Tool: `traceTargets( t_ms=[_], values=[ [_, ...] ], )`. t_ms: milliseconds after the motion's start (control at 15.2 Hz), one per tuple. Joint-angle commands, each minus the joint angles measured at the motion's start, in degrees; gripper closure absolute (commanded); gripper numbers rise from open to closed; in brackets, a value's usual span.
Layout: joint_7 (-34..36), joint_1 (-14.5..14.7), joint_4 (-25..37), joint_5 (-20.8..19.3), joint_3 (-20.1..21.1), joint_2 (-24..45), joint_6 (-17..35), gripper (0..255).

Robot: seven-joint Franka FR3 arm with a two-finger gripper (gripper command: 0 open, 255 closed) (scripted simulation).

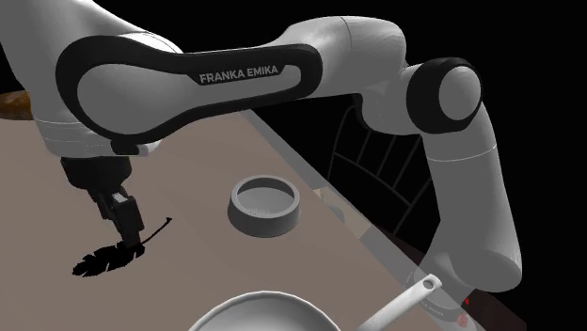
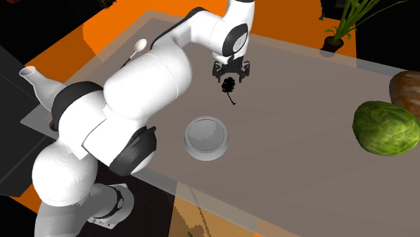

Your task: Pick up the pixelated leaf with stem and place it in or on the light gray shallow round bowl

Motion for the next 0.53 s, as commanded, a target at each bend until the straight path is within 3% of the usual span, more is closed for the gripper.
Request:
traceTargets(
  t_ms=[0, 462],
  values=[
    [0.45, 1.11, 0.24, -1.03, -0.56, 1.17, 0.07, 0],
    [1.19, 0.35, -4.08, -1.74, -0.99, 1.87, 4.66, 0]
  ],
)
